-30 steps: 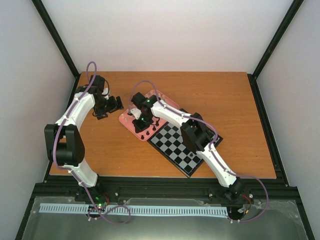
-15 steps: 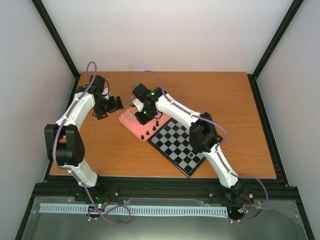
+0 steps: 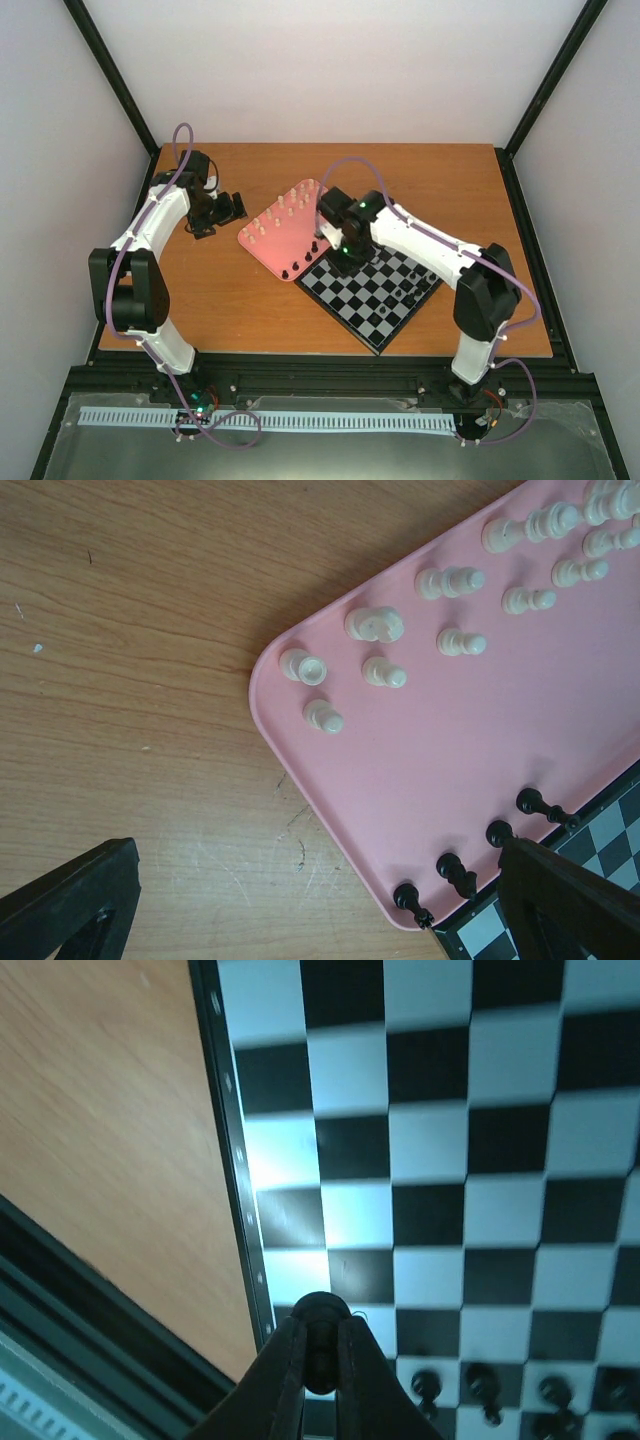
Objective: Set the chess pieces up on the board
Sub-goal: Place the chess piece on the chessboard, then pick up the chess piece from the storage box, then place the chess piece on the chessboard.
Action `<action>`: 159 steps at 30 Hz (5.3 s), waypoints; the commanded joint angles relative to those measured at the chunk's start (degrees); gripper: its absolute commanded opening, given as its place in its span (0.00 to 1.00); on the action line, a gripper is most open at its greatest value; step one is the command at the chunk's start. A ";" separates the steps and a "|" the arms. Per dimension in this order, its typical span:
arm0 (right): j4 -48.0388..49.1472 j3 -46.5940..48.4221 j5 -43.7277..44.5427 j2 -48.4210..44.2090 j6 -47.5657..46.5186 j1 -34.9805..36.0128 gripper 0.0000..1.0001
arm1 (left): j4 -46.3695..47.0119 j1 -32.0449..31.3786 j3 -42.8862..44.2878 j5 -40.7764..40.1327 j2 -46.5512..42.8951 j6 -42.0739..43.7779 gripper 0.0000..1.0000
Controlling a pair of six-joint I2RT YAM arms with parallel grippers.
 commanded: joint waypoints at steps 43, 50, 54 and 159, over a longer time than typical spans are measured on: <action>14.40 -34.11 -0.17 -11.43 16.36 7.59 0.07 | 0.62 -0.25 -0.35 0.47 -1.33 -0.57 1.00; 14.47 -34.95 -0.19 -11.28 16.60 7.59 0.10 | 0.62 -0.31 -0.52 0.54 -1.54 -0.57 1.00; 14.33 -34.68 0.02 -10.84 16.42 7.59 0.14 | 0.69 -0.27 -0.59 0.44 -1.62 -0.61 1.00; 0.26 5.78 7.58 -0.45 8.38 -13.45 0.03 | 0.46 -0.40 1.24 2.45 -0.19 -0.90 1.00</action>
